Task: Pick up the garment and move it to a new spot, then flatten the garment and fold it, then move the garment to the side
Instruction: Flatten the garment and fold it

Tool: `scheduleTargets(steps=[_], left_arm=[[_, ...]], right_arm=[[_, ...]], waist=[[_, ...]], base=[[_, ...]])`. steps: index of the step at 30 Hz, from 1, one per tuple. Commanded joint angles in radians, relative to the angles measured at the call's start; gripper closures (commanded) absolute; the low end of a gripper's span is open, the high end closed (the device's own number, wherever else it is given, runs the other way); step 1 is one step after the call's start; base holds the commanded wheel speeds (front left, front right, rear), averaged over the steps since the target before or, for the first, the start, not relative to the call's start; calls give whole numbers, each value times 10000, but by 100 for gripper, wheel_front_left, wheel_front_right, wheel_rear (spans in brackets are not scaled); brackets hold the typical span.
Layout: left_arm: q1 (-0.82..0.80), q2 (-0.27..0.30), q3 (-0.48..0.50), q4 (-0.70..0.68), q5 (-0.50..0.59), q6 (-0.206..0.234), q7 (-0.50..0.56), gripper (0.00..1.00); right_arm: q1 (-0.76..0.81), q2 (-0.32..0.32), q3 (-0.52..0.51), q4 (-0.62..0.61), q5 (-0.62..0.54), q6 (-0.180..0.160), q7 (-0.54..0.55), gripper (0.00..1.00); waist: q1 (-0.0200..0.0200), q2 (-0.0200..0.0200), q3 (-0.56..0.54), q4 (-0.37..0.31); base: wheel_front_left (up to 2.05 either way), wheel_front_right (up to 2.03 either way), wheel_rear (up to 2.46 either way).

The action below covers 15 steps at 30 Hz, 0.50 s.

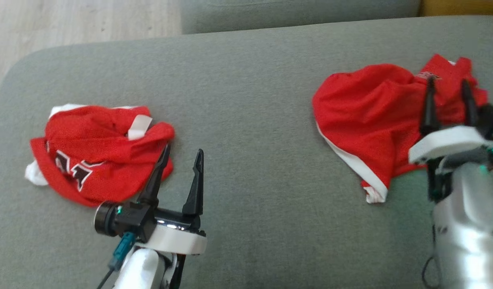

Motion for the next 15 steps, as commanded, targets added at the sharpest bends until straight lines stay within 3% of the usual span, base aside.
scheduleTargets(steps=[1,5,8,15], left_arm=[[-109,-7,314,-378,41,2,-51,0],[-66,-7,283,-414,-1,13,-51,0],[-62,-7,259,-426,-2,16,-51,0],[-113,-7,194,-417,-17,-13,-51,0]], right_arm=[[103,-19,412,-496,239,-7,-131,0],[2073,-18,2102,-2250,1670,-7,-134,0],[3169,-18,2765,-3108,2214,-7,-135,0],[3784,-17,3346,-3421,1569,-7,-116,0]], waist=[[0,0,-76,-158],[0,0,-122,-384],[0,0,-101,-474],[0,0,-51,-399]], base=[[0,0,0],[0,0,0],[0,0,0],[0,0,0]])
